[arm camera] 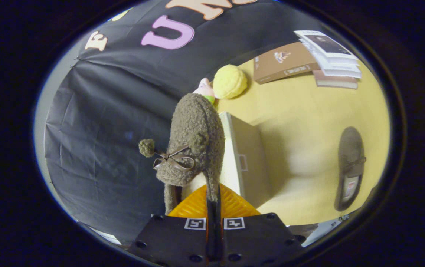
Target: Open the storage box then place both shoes into the box .Put the left shoe in first, then the right shoe, with the right side of both shoes facing outward in a uniform manner.
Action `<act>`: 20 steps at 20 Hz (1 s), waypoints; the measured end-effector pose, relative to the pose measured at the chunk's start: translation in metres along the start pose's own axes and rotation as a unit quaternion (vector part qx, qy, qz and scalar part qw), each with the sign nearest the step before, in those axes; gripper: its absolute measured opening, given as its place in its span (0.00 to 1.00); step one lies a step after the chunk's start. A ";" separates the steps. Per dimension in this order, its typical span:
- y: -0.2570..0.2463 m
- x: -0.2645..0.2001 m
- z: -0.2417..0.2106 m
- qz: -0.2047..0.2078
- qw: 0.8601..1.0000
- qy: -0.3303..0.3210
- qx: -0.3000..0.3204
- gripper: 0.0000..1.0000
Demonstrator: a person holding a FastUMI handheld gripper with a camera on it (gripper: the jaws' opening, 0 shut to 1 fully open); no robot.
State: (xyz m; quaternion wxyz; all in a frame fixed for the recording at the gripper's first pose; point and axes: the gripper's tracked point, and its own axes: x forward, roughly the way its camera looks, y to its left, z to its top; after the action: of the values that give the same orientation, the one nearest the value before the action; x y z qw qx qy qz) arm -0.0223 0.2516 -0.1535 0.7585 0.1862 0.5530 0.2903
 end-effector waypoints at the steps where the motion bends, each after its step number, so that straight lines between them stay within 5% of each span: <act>1: 0.003 0.013 -0.003 -0.006 1.000 0.009 -0.008 0.04; 11: -0.006 0.138 -0.042 -0.128 0.989 0.061 -0.047 0.04; 20: -0.025 0.194 -0.069 -0.200 0.973 0.091 -0.074 0.04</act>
State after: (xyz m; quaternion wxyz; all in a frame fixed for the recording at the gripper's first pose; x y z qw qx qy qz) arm -0.0388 0.3549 -0.3323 0.7591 -0.0122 0.6230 0.1883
